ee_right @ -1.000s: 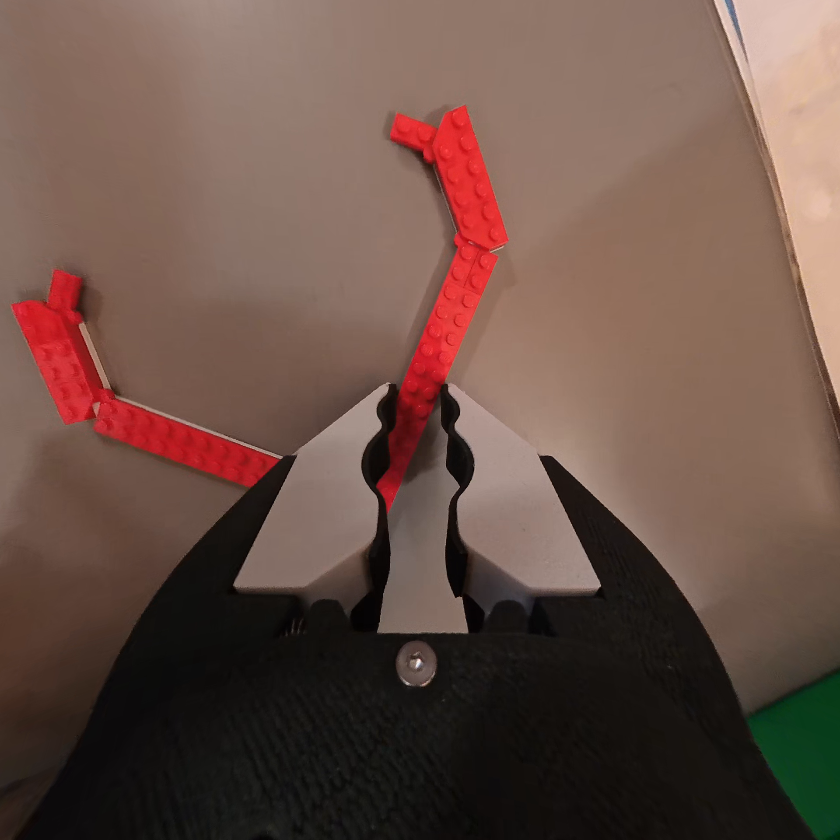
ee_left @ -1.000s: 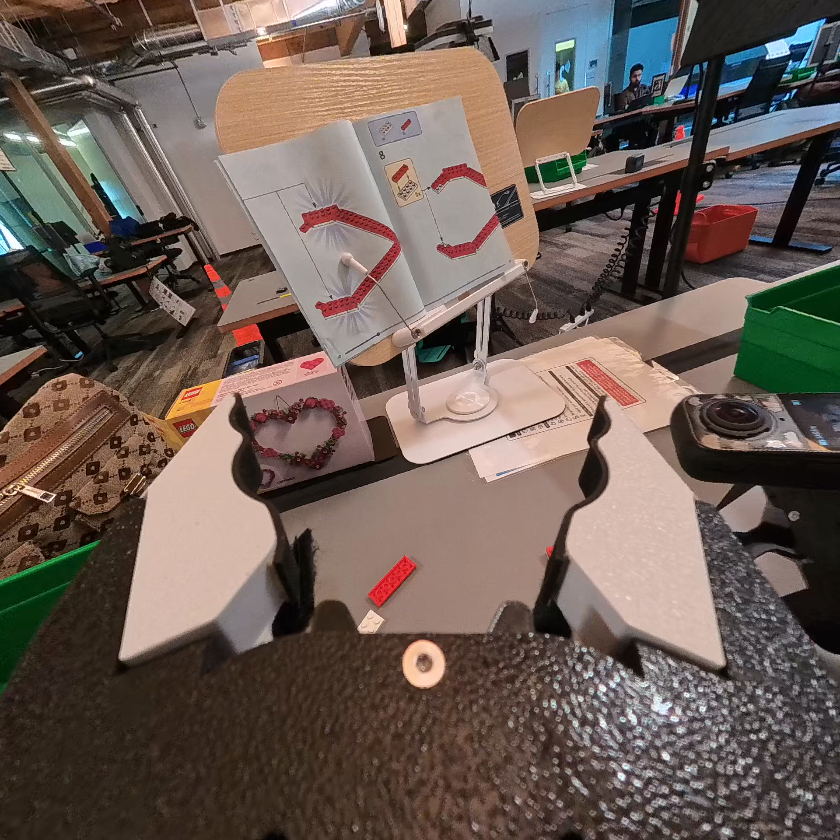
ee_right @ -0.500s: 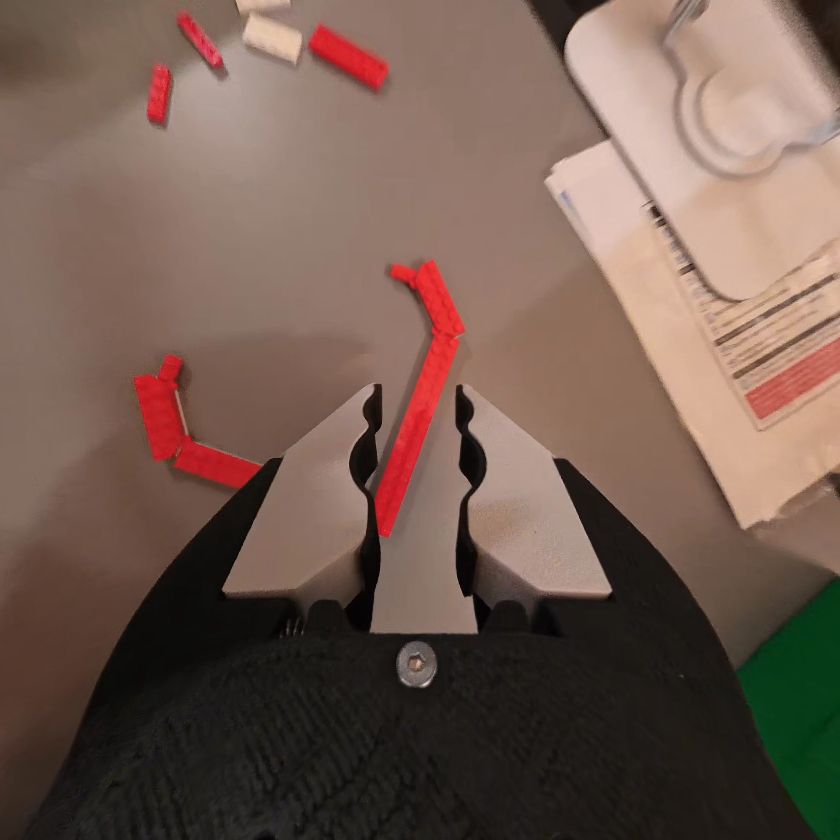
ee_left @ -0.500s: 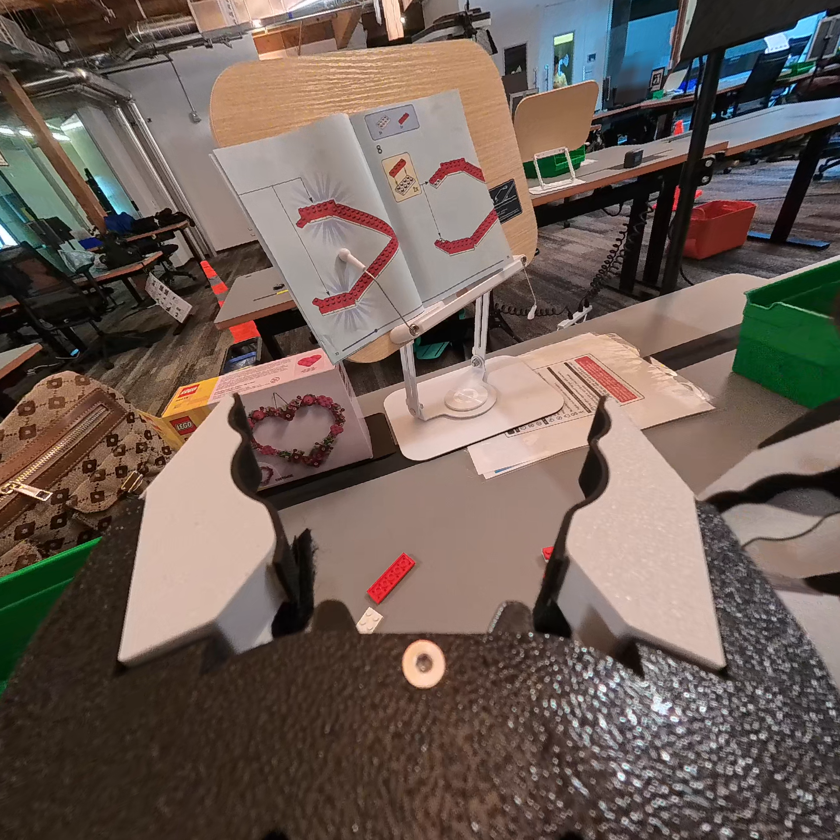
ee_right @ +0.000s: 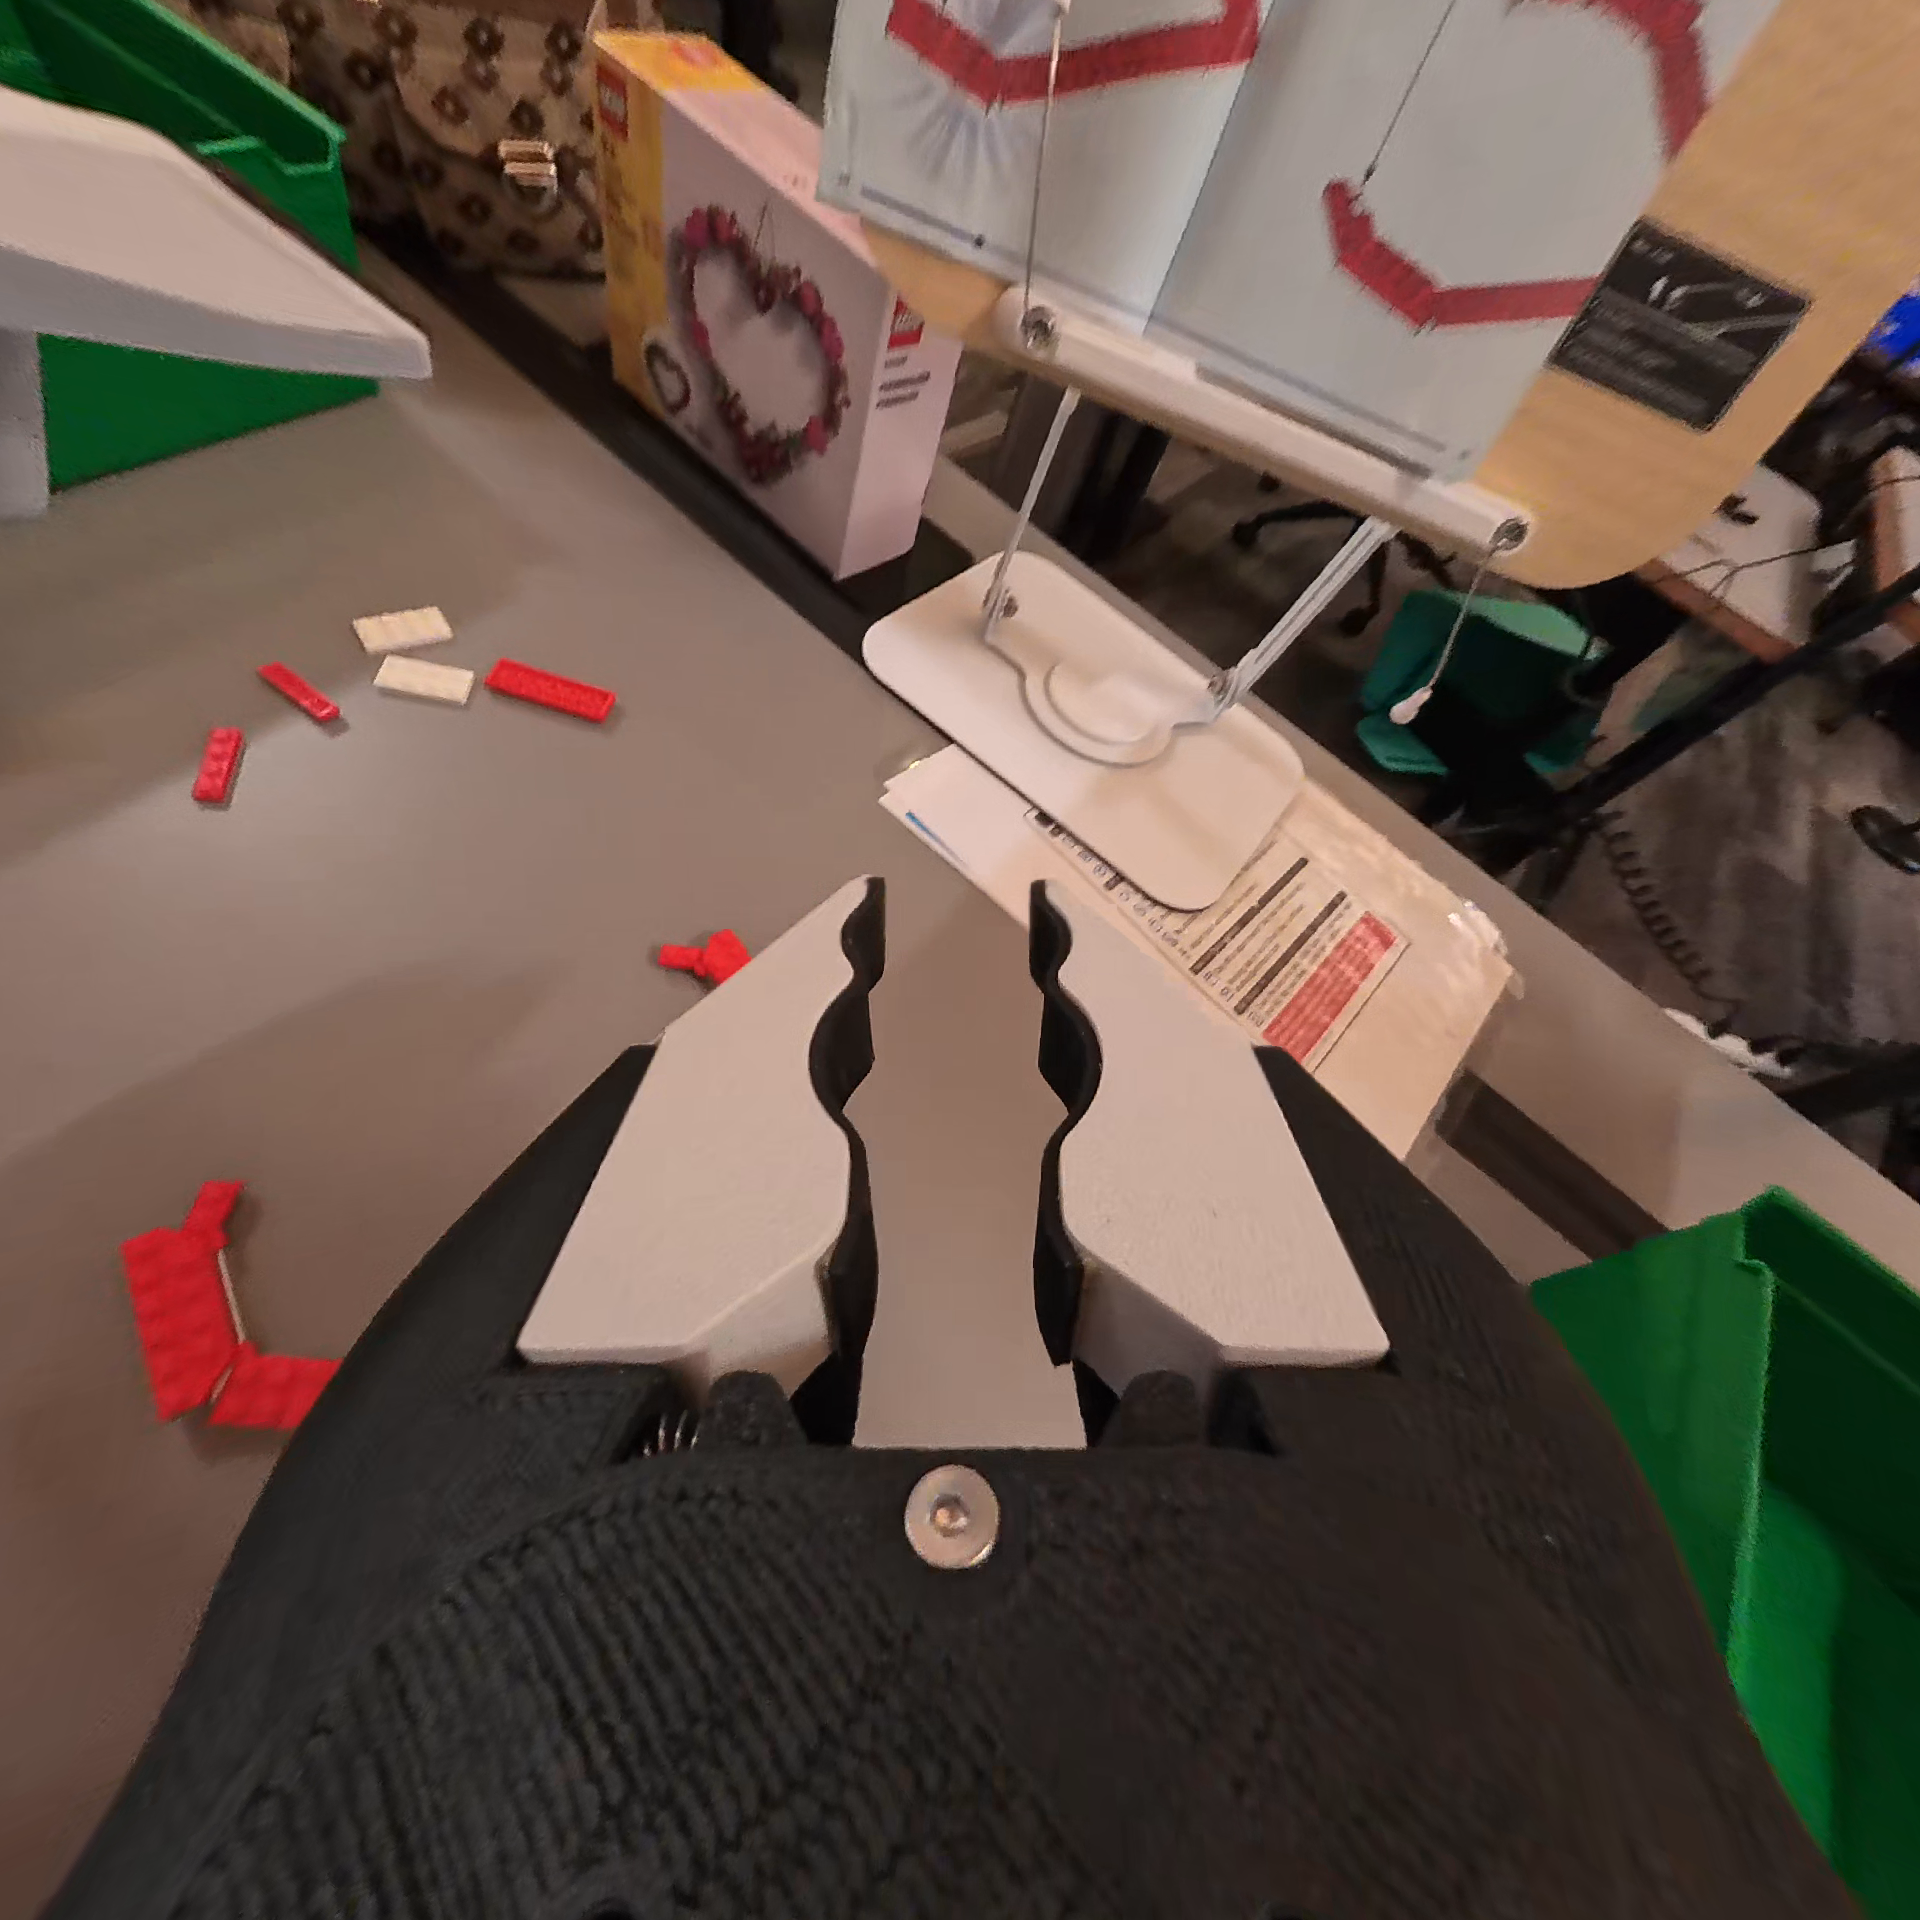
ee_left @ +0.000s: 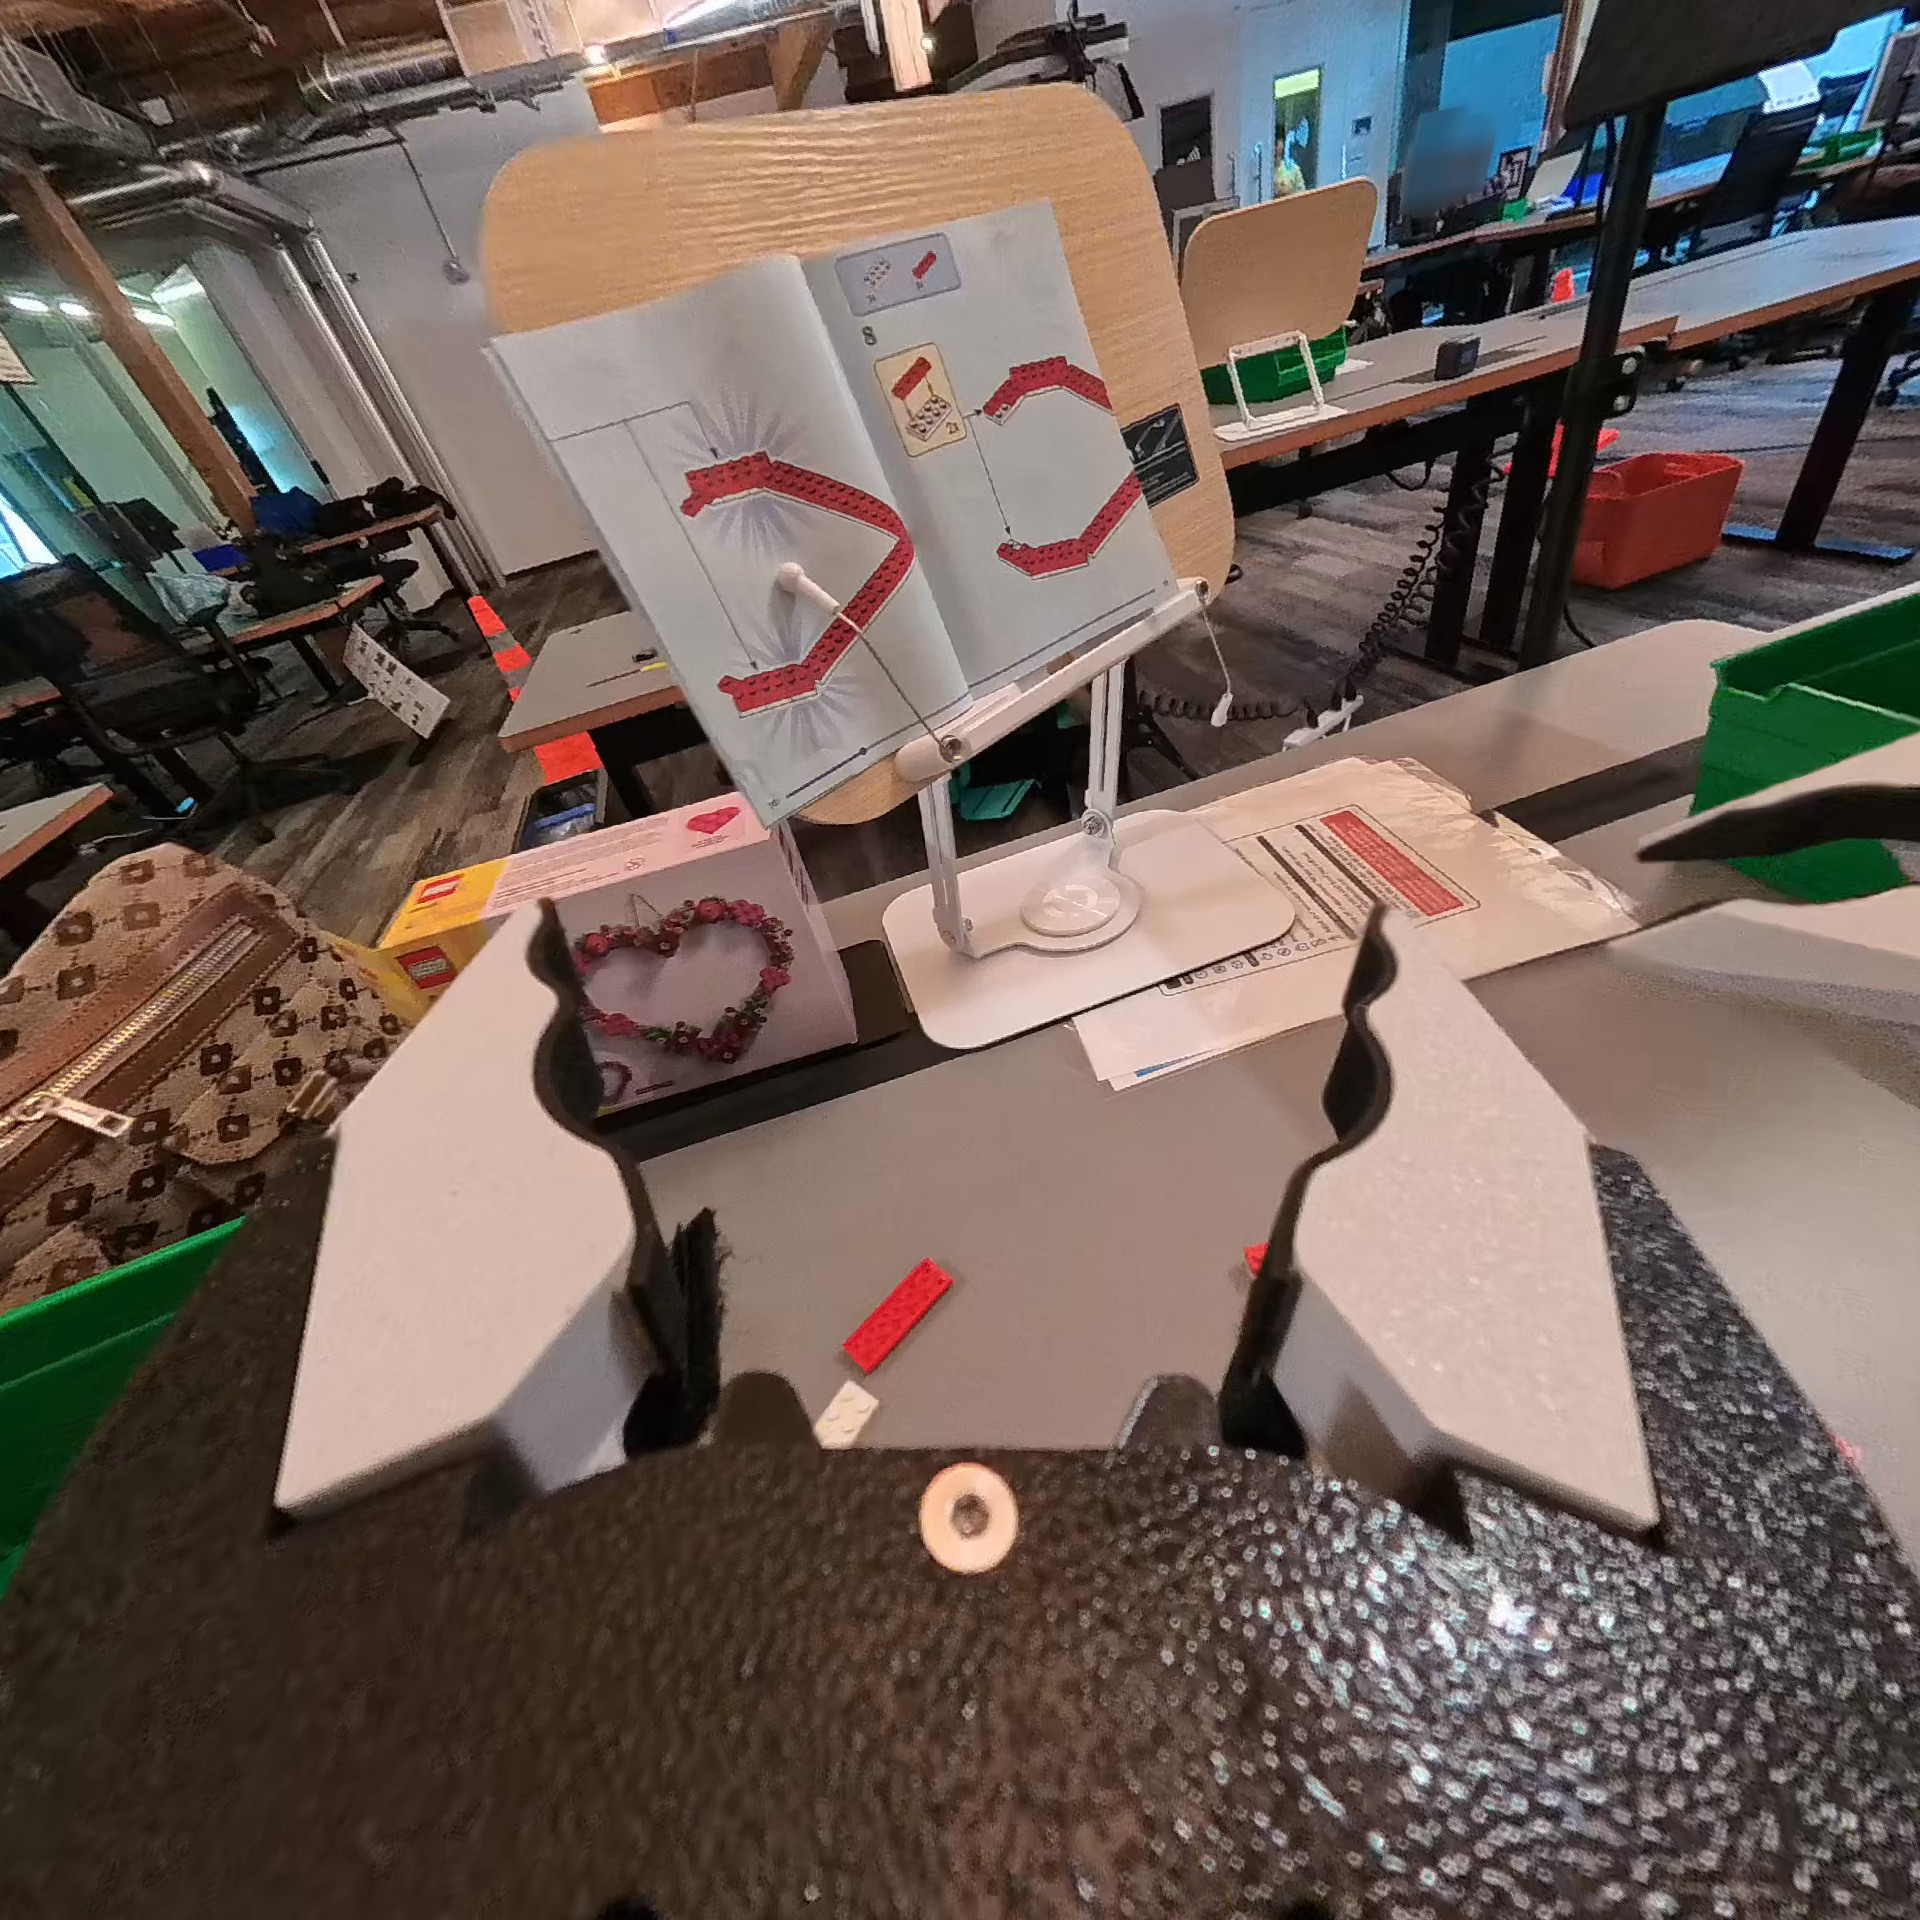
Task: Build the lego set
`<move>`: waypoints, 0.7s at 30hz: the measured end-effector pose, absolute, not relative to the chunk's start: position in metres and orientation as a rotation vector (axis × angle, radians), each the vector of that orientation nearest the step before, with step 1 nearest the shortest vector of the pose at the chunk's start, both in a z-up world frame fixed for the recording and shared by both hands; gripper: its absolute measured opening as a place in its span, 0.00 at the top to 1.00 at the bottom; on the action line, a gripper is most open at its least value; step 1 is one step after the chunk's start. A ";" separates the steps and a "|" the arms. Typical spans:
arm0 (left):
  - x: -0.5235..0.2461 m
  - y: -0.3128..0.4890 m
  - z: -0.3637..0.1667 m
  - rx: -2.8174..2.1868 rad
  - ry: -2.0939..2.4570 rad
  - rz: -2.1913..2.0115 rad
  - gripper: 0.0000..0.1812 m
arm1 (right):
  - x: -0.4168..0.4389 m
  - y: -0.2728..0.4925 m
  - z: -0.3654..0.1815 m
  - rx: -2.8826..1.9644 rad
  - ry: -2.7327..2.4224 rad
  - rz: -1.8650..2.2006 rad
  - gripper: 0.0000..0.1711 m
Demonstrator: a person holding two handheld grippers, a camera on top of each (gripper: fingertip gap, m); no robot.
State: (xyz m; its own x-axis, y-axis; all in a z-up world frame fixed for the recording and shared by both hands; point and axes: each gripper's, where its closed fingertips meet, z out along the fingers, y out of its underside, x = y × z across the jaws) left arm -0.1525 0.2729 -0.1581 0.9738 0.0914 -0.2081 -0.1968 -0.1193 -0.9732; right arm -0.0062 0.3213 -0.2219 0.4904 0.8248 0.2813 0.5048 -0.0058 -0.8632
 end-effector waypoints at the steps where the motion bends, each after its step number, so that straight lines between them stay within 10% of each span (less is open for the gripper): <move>1: -0.155 0.270 -0.158 -1.668 0.072 0.250 0.22 | -0.005 0.323 -0.218 -1.642 -1.131 0.369 0.85; 21: -0.205 0.209 -0.273 -1.604 -0.191 0.120 0.52 | 0.070 0.320 -0.272 -1.286 -0.819 0.182 0.89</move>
State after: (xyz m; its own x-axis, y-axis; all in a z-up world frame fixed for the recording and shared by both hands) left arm -0.2050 0.2094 -0.2732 0.9797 0.1963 0.0409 0.0486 -0.0347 -0.9982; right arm 0.0700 0.3203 -0.2720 0.7122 0.5492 0.4372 0.3123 0.3099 -0.8980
